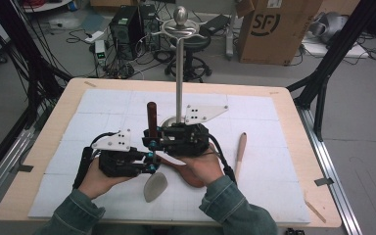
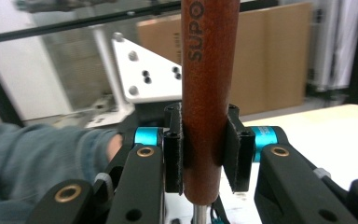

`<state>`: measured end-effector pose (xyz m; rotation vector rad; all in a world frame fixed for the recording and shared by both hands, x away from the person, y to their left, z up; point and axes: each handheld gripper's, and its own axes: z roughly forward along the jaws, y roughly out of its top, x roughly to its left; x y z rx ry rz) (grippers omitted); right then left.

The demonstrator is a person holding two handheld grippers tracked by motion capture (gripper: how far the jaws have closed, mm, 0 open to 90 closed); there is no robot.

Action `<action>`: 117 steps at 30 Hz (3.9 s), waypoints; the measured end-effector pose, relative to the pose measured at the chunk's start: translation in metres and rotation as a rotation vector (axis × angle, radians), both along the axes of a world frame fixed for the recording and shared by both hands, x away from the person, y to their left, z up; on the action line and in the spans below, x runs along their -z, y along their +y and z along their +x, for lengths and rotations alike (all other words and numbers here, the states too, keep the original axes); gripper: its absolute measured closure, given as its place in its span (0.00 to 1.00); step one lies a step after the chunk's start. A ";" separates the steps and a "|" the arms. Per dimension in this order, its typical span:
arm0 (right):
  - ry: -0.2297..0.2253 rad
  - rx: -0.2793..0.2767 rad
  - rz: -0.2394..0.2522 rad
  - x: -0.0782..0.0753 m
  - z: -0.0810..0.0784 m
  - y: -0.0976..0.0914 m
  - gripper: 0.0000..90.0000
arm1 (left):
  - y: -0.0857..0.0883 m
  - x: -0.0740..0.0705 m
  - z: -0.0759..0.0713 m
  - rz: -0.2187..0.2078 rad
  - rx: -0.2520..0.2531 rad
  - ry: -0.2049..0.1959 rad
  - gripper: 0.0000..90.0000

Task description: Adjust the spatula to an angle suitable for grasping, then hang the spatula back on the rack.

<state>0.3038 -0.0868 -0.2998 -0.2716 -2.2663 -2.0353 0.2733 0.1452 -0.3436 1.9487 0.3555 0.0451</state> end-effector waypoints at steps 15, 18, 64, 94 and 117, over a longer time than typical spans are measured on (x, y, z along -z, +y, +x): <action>-0.014 0.124 -0.025 0.000 -0.007 -0.002 0.80 | -0.002 0.001 0.002 0.024 -0.036 -0.018 0.93; -0.011 0.058 0.001 0.003 -0.003 -0.006 0.76 | -0.002 0.002 0.001 0.034 -0.004 -0.023 0.94; -0.021 0.252 -0.034 -0.039 0.026 -0.038 0.81 | 0.054 0.015 0.001 0.004 -0.199 0.021 0.42; -0.030 0.281 -0.043 -0.054 0.044 -0.044 0.81 | 0.075 0.023 0.000 -0.005 -0.267 0.038 0.22; -0.038 0.368 -0.060 -0.075 0.065 -0.030 0.81 | 0.077 0.024 0.000 -0.013 -0.279 0.041 0.21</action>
